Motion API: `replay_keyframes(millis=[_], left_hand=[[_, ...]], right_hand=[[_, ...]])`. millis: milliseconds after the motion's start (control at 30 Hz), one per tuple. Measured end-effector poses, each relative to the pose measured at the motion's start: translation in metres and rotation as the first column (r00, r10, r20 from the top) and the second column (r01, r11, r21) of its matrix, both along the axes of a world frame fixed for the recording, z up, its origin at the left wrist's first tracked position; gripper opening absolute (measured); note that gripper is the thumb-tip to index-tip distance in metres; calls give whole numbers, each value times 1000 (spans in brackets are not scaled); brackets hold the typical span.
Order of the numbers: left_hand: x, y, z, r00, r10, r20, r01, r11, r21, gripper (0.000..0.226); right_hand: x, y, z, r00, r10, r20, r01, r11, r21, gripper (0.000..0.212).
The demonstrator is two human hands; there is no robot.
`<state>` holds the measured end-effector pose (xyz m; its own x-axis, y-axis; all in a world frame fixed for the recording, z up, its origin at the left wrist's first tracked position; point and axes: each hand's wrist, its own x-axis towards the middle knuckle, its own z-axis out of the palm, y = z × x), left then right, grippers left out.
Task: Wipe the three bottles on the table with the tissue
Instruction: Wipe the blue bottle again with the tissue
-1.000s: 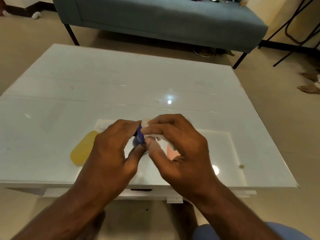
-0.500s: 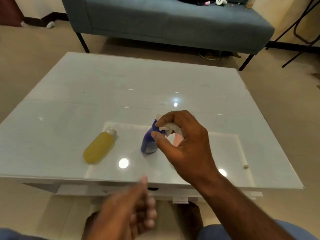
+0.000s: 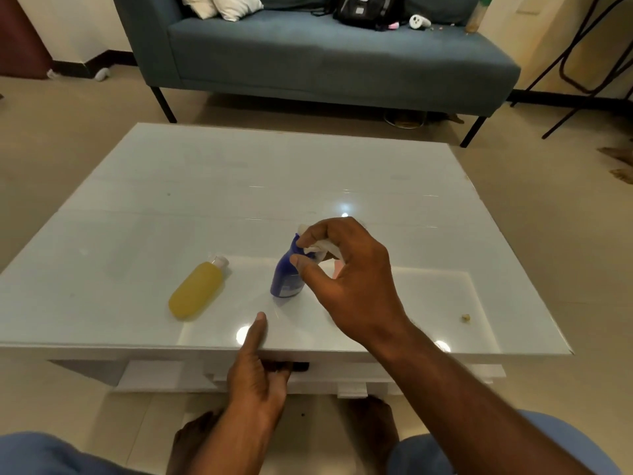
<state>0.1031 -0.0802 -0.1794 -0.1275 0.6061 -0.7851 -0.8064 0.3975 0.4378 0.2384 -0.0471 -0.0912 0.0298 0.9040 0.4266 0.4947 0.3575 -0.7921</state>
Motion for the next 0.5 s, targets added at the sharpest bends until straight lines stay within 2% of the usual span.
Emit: replay_keyframes(millis=[100,367,500], left_hand=[[0,-2,-12,998,10,-60,-8,1000,28,67],[2,-12,-8,999,47,-8,-46,998,30,78],[6,-14,-10,999,43,-14,-42,998,50,69]], right_hand=[[1,0,2,1000,-2,6,3,1000,-2,23],[3,0,8,1000,3,14,-4,999,37,23],[8,2,8,1000,8,7,-8,999,40,23]])
